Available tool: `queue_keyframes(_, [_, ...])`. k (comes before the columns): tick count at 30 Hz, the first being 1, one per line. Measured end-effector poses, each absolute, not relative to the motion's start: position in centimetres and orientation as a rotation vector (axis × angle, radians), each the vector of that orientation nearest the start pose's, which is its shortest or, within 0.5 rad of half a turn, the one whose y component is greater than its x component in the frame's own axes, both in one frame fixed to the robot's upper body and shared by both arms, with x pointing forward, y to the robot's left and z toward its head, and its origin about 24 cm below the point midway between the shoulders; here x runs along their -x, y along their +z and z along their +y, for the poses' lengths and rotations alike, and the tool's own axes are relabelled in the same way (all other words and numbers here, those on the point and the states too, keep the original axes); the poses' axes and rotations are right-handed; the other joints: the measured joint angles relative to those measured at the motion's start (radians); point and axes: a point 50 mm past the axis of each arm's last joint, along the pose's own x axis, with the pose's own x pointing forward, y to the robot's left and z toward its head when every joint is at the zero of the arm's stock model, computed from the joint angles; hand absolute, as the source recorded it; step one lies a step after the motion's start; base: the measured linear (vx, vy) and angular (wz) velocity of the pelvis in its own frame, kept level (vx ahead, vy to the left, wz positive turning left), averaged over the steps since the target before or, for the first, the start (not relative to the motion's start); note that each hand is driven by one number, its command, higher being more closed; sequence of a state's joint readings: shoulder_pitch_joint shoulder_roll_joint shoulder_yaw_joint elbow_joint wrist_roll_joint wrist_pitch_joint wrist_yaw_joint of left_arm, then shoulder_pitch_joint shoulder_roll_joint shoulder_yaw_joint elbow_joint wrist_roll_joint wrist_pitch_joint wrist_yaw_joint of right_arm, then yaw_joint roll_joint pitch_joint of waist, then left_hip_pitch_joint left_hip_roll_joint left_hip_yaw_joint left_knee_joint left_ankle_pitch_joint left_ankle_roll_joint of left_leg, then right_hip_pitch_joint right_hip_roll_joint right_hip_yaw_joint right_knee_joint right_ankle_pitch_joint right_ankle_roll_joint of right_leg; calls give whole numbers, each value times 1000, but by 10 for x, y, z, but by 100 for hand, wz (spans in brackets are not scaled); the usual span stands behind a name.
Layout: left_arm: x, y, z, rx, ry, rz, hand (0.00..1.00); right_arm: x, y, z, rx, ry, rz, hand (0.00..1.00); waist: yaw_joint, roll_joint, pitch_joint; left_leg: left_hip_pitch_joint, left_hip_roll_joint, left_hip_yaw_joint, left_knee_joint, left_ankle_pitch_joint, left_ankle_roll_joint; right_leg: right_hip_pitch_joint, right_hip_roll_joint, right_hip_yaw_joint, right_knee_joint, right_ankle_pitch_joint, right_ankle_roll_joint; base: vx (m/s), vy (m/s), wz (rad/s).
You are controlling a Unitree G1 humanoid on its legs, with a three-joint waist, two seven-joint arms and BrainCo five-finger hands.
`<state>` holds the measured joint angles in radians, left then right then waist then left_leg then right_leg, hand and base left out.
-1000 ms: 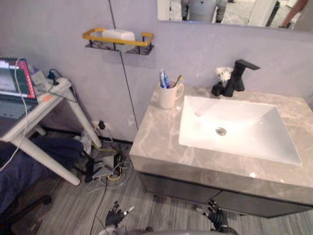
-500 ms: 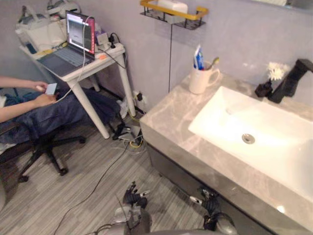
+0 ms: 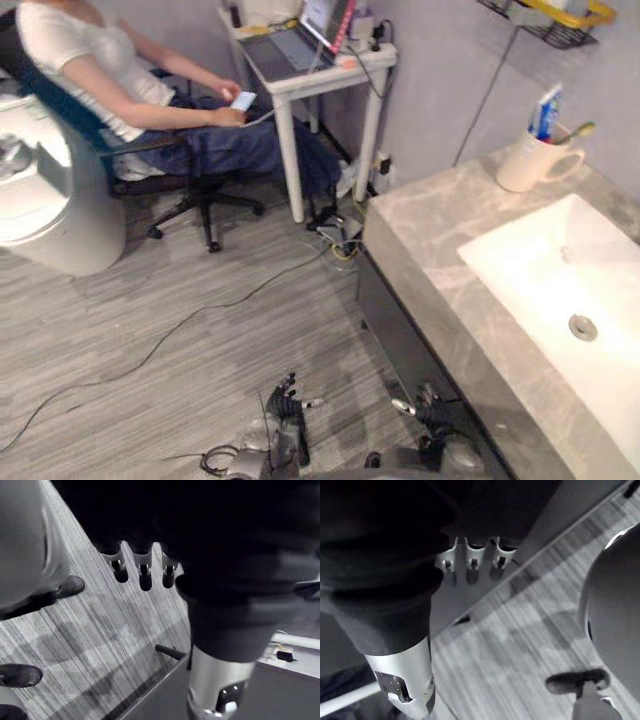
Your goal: Organize washtable
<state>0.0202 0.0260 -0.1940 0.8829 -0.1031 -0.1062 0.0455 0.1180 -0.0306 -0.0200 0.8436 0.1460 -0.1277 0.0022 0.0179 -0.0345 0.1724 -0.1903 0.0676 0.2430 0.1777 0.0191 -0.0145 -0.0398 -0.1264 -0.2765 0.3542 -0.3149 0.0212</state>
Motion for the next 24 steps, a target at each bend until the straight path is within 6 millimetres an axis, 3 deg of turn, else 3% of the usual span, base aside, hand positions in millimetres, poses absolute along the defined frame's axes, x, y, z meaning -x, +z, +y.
queue_keyframes(4, [-154, -135, 139, -51, -73, 820, 0, -140, -137, -166, -114, -116, 813, 0, 0, 5, 3, -3, -13, 5, -27, 2, 7, 11, 1, 10, -75, 46, 31, -57, 130, -6])
queue_keyframes(7, [-155, -135, 142, -58, -74, 814, 0, -148, -134, -162, -96, -84, 797, 0, 1, 6, 3, -37, -47, 9, 2, -33, 49, 2, -22, 27, -101, 49, 62, 13, 178, -3])
queue_keyframes(9, [-156, -134, 142, -58, -89, 805, 0, -145, -135, -163, -85, -82, 804, 0, 2, 4, 5, -50, -75, -2, 36, -82, 69, 6, -58, 26, -69, 26, 107, 131, 193, 24])
queue_keyframes(11, [-156, -134, 141, -68, -104, 806, 0, -141, -136, -170, -70, -89, 817, 0, -5, 7, 10, -29, -122, -36, 41, -107, 92, -39, -95, 75, 101, 29, 107, 213, 195, 41])
queue_keyframes(12, [-156, -134, 142, -72, -102, 808, 0, -145, -134, -170, -70, -87, 795, 0, -7, 19, 17, -10, -128, -68, 35, -113, 101, -97, -88, 126, 227, 28, 93, 250, 165, 72])
queue_keyframes(14, [-155, -134, 150, -93, -93, 811, 0, -147, -133, -168, -69, -79, 792, 0, -6, 22, 29, 22, -129, -130, 22, -119, 111, -129, -38, 145, 255, -6, 94, 272, 94, 85])
queue_keyframes(17, [-153, -135, 156, -102, -77, 817, 0, -154, -131, -165, -62, -43, 773, 0, -5, 27, 44, 76, -142, -243, 5, -135, 121, -220, 16, 149, 226, -9, 85, 300, 6, 108])
queue_keyframes(20, [-150, -137, 156, -93, -67, 831, 0, -160, -127, -168, -45, -32, 750, 0, -13, 42, 65, 147, -149, -366, 13, -170, 102, -288, 71, 279, 99, 48, 107, 359, -79, 131])
queue_keyframes(22, [-148, -139, 158, -92, -56, 845, 0, -161, -126, -167, -48, -30, 738, 0, -32, 20, 58, 162, -184, -507, 39, -194, 83, -332, 74, 435, -2, 131, 120, 489, -249, 206])
queue_keyframes(24, [-147, -141, 158, -93, -55, 855, 0, -157, -127, -166, -52, -33, 746, 0, -49, -16, 46, 165, -219, -631, 64, -226, 58, -345, 35, 493, -12, 179, 128, 444, -364, 202])
